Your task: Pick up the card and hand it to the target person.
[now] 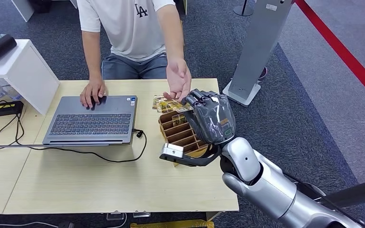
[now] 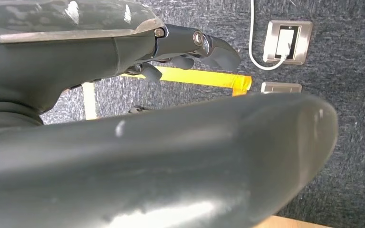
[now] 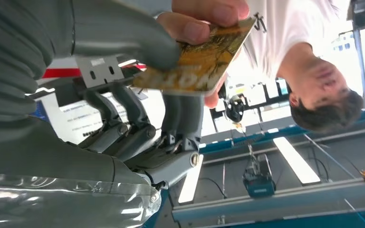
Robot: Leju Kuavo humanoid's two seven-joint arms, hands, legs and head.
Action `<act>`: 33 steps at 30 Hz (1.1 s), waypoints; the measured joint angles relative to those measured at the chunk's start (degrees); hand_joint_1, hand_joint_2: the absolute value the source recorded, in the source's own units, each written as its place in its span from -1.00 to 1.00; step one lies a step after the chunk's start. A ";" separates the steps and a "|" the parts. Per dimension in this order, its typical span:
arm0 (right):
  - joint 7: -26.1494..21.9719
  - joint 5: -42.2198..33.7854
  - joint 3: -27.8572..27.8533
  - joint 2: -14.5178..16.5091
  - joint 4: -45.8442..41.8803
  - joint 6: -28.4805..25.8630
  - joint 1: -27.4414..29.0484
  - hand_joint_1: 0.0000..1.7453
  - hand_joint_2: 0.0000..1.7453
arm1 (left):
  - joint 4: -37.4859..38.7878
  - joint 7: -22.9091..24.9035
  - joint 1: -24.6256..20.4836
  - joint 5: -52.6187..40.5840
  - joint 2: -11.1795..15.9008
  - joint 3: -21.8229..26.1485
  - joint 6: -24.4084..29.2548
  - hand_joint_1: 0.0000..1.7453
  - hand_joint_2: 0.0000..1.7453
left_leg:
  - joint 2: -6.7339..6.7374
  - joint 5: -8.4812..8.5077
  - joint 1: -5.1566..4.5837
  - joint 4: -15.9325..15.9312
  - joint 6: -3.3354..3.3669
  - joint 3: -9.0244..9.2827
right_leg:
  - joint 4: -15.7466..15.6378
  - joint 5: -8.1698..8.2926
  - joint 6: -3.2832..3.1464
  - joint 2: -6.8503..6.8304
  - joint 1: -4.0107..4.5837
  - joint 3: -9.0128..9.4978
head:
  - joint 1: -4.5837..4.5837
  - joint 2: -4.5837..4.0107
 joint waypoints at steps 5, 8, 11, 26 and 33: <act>-0.45 -1.92 -0.39 0.01 1.56 -0.23 1.05 -1.00 1.00 | 0.00 -0.43 -0.01 0.11 0.00 0.00 -0.29 -1.00 -1.00 | 0.00 0.00 0.00 0.00 0.00 -0.01 | 0.00 0.00 0.00 0.00 0.00 -0.01 | -0.04 0.00; -1.94 -6.28 -0.60 0.01 2.38 -1.42 1.73 -1.00 1.00 | 0.00 -1.09 -0.01 0.29 0.00 0.00 -0.16 -1.00 -1.00 | 0.00 0.00 0.00 0.00 0.00 -0.01 | 0.00 0.00 0.00 0.00 0.00 -0.02 | -0.02 0.00; -7.27 -19.70 -1.04 0.07 3.10 -3.36 3.14 -1.00 1.00 | 0.00 -1.57 -0.01 0.64 0.00 0.00 0.14 -1.00 -1.00 | 0.00 0.00 0.00 0.00 0.00 -0.02 | 0.00 0.00 0.00 0.00 0.00 -0.01 | 0.02 0.00; -32.26 -79.88 -6.17 1.07 6.97 3.48 12.43 -1.00 1.00 | 0.00 -1.29 0.00 2.54 0.04 0.00 0.93 -1.00 -1.00 | 0.00 0.00 0.00 0.00 0.00 -0.02 | -0.01 -0.01 0.00 0.00 0.00 -0.03 | -0.01 0.00; -33.03 -89.83 -7.84 0.15 6.40 7.32 16.50 -1.00 1.00 | 0.00 -1.14 0.01 3.05 0.12 0.00 1.33 -1.00 -1.00 | 0.00 -0.01 0.00 0.00 0.00 -0.03 | -0.01 -0.01 0.00 0.00 0.00 -0.03 | 0.02 0.00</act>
